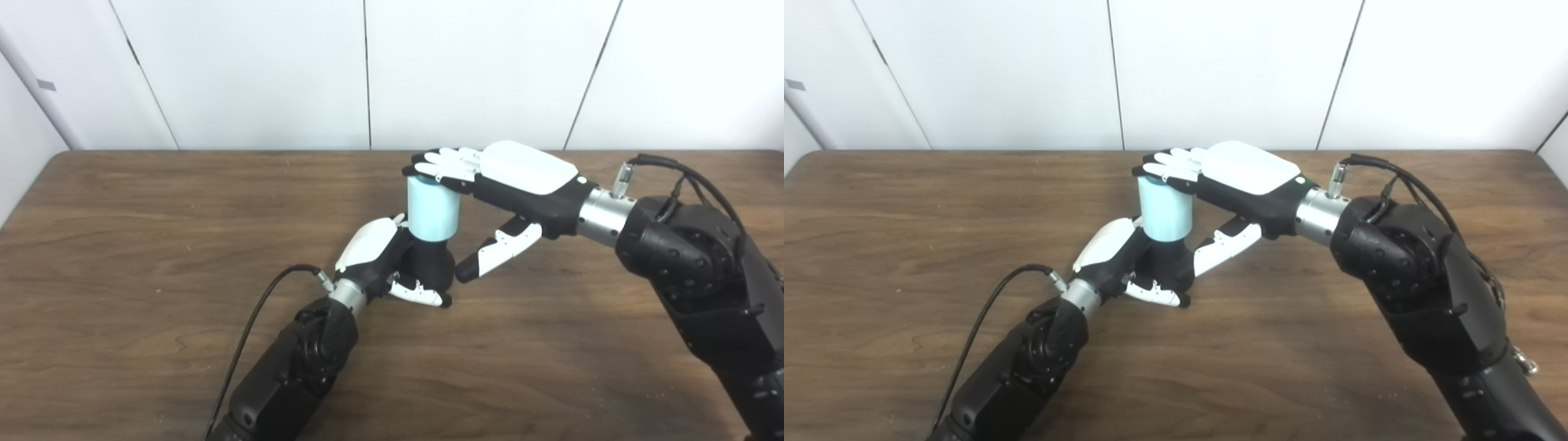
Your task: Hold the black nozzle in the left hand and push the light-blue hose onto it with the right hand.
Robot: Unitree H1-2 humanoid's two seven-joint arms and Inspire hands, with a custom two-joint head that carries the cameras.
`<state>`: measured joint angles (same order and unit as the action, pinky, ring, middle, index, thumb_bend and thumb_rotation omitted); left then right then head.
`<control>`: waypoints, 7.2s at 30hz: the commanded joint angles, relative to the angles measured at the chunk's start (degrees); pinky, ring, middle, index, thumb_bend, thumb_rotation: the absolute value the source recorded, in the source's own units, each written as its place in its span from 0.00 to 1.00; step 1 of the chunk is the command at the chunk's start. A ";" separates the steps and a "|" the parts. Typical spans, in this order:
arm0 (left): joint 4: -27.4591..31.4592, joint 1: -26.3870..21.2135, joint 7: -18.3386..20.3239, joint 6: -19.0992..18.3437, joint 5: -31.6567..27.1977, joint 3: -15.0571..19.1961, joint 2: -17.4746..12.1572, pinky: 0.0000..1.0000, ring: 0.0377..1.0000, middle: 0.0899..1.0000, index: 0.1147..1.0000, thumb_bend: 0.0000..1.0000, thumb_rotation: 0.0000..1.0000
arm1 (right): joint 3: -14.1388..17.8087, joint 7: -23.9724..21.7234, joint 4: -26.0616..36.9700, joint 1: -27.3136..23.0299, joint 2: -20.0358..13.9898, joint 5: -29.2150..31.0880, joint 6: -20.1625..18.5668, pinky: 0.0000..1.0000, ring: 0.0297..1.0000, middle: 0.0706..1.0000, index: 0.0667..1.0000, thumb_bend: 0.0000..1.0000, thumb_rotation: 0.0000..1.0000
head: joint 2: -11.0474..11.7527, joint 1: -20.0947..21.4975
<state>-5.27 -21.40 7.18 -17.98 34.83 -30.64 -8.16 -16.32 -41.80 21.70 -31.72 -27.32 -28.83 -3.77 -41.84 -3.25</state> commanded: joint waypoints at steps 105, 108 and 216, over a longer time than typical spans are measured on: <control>-7.97 4.51 8.02 -7.28 0.28 -3.74 -2.22 1.00 1.00 0.86 0.41 0.52 0.04 | 0.07 1.77 5.49 0.09 -1.50 -4.74 5.12 1.00 1.00 1.00 0.96 0.65 1.00 | -1.39 -0.24; -8.24 4.48 7.97 -7.13 0.21 -3.66 -2.22 1.00 1.00 0.86 0.41 0.52 0.04 | 0.10 1.67 5.54 -0.19 -1.42 -4.60 5.00 1.00 1.00 1.00 0.96 0.64 1.00 | -1.41 -0.15; -6.53 4.44 8.96 -8.25 0.25 -3.47 -2.76 1.00 1.00 0.85 0.41 0.52 0.04 | -4.20 4.72 -0.70 5.37 -0.50 -2.84 4.65 1.00 1.00 1.00 0.97 0.70 1.00 | -3.17 -0.15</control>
<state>-5.73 -22.47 7.74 -18.10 33.86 -31.15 -8.71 -19.19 -33.61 21.30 -26.45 -26.88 -31.95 2.35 -45.00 -3.34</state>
